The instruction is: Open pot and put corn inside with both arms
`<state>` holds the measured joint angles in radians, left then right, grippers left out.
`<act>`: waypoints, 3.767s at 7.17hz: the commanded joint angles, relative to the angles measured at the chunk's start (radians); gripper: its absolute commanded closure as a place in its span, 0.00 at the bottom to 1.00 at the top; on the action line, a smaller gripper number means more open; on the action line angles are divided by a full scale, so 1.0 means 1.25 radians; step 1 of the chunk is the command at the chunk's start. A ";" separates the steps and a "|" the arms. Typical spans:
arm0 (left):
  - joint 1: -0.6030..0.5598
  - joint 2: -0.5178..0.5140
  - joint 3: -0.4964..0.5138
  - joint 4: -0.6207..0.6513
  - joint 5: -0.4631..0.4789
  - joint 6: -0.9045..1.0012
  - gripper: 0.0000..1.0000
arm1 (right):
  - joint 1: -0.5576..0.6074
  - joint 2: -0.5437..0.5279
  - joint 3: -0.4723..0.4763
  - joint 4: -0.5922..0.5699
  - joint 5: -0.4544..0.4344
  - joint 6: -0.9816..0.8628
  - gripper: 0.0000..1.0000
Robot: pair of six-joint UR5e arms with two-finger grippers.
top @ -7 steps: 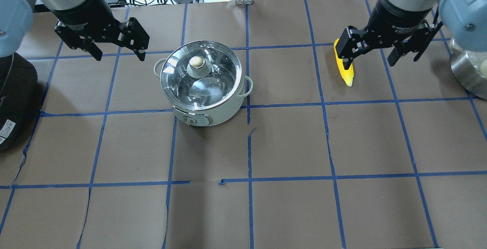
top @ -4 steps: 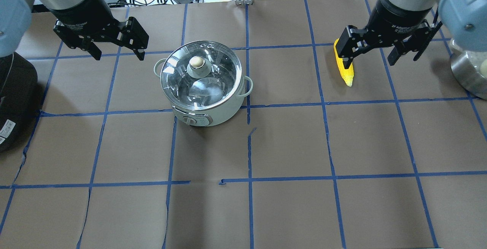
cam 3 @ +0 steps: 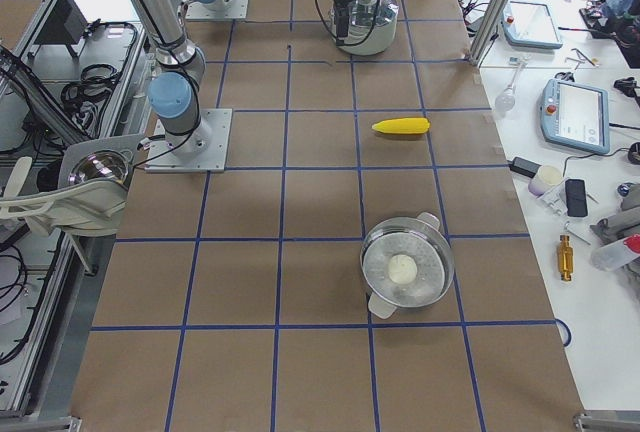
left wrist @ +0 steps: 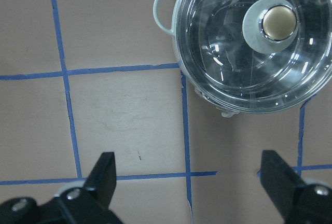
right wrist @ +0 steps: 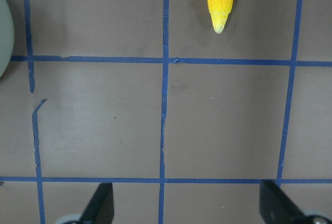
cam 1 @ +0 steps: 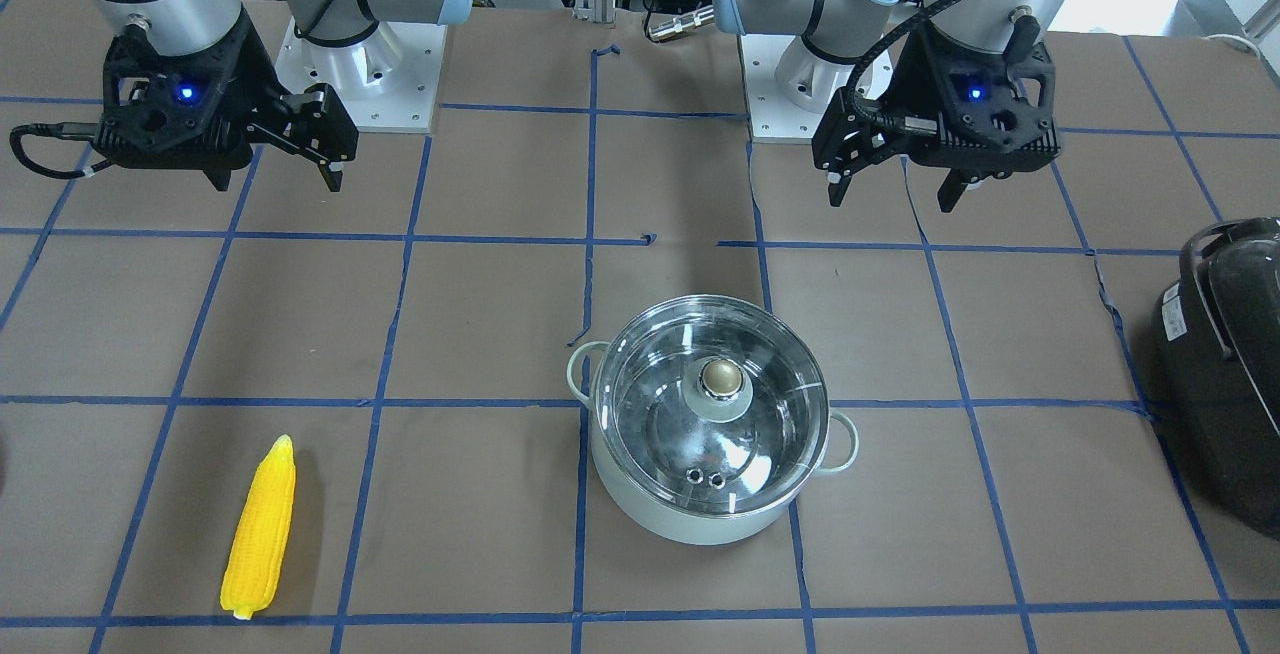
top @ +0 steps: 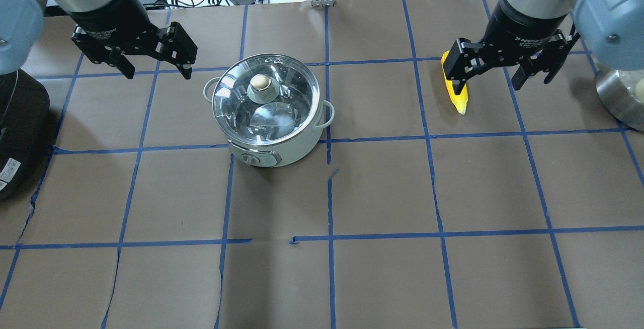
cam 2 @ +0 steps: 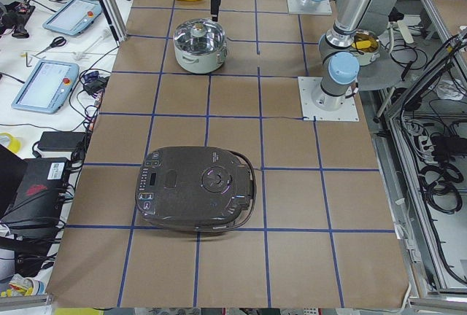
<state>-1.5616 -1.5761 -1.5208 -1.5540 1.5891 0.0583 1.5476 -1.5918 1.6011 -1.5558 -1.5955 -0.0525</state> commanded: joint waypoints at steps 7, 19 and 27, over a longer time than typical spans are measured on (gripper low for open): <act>-0.123 -0.161 0.067 0.105 -0.013 -0.239 0.00 | 0.001 0.042 0.006 -0.007 0.006 0.011 0.00; -0.148 -0.311 0.042 0.221 -0.011 -0.253 0.17 | -0.070 0.461 -0.002 -0.602 0.004 -0.035 0.00; -0.093 -0.245 0.111 0.142 -0.048 -0.234 0.98 | -0.091 0.510 0.008 -0.631 0.007 -0.038 0.89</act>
<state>-1.7022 -1.9175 -1.4265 -1.3118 1.5516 -0.2387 1.4353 -0.9524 1.6077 -2.3444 -1.5915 -0.1049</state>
